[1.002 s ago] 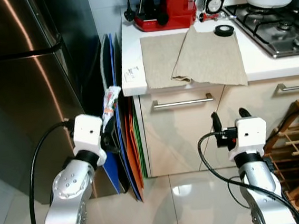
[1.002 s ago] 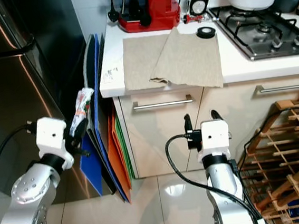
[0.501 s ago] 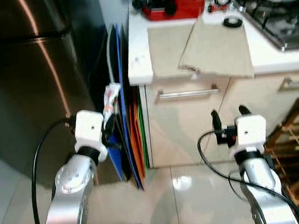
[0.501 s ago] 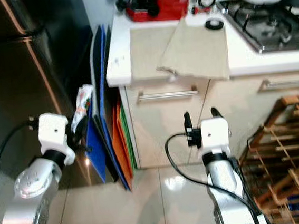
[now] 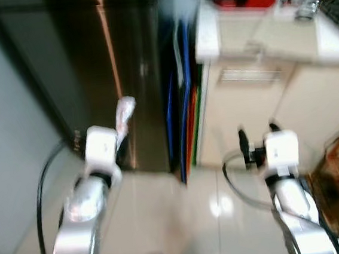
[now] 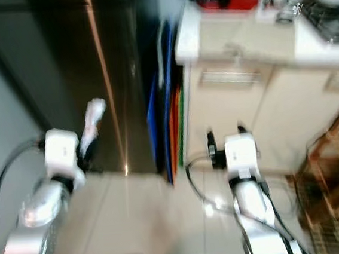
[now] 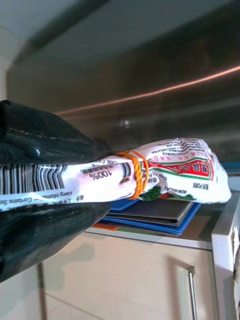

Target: Restocking fridge

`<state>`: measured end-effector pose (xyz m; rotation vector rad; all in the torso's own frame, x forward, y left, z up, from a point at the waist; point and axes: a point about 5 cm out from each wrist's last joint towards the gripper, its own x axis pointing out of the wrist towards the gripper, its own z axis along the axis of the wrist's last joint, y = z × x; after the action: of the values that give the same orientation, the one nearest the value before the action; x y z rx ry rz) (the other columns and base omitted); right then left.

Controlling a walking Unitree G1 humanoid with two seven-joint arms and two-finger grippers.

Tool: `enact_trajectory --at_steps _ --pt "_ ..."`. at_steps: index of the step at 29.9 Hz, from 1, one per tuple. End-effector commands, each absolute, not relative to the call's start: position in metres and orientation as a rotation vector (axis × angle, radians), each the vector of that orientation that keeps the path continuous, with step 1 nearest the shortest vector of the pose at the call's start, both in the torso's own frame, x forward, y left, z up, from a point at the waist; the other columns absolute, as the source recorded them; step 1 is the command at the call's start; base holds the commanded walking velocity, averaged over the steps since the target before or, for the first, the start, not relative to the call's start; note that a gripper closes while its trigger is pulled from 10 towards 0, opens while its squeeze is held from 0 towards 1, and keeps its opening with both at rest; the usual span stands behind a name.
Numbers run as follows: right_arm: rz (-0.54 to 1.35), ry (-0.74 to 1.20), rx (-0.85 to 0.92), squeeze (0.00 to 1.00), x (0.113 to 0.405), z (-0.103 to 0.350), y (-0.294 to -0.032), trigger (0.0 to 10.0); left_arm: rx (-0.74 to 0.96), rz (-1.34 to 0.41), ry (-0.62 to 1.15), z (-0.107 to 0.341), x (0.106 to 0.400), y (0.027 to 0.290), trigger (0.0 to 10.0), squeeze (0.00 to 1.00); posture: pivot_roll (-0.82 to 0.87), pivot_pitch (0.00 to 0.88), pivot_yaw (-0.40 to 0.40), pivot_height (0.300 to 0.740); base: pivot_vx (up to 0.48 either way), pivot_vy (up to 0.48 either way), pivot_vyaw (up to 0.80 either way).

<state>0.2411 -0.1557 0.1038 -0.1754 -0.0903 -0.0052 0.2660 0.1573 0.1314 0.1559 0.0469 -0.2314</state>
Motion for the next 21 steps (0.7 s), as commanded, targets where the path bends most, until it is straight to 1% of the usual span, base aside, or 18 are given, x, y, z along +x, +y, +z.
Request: enact_trajectory --at_steps 1,4,5,10,17,21 --pt "-0.012 -0.103 -0.184 0.0 0.2411 0.1075 -0.1588 10.0 0.144 -0.262 0.009 0.1374 0.2664 0.1526 10.0 0.0 0.01 0.0 0.032 0.74 0.0 0.0 0.0" --pt "-0.013 -0.102 -0.185 0.0 0.2413 0.1072 -0.1584 10.0 0.159 -0.286 0.003 0.1381 0.2654 0.1505 10.0 0.0 0.01 0.0 0.034 0.74 0.0 0.0 0.0" --pt "-0.013 -0.102 -0.186 0.0 0.2417 0.1069 -0.1583 10.0 0.16 -0.294 0.001 0.138 0.2649 0.1498 10.0 0.0 0.01 0.0 0.034 0.74 0.0 -0.364 0.0" --pt "-0.024 -0.1 -0.201 0.0 0.2433 0.1063 -0.1597 10.0 0.155 -0.331 -0.008 0.139 0.2635 0.1455 10.0 0.0 0.01 0.0 0.035 0.74 0.0 -0.48 0.0" --pt "-0.042 -0.096 -0.228 0.0 0.2466 0.1064 -0.1626 10.0 0.155 -0.34 -0.009 0.1383 0.2656 0.1445 10.0 0.0 0.01 0.0 0.037 0.74 0.0 -0.48 0.0" --pt "-0.042 -0.098 -0.226 0.0 0.2468 0.1059 -0.1625 10.0 0.153 -0.348 -0.011 0.1384 0.2658 0.144 10.0 0.0 0.01 0.0 0.038 0.74 0.0 -0.478 -0.6"
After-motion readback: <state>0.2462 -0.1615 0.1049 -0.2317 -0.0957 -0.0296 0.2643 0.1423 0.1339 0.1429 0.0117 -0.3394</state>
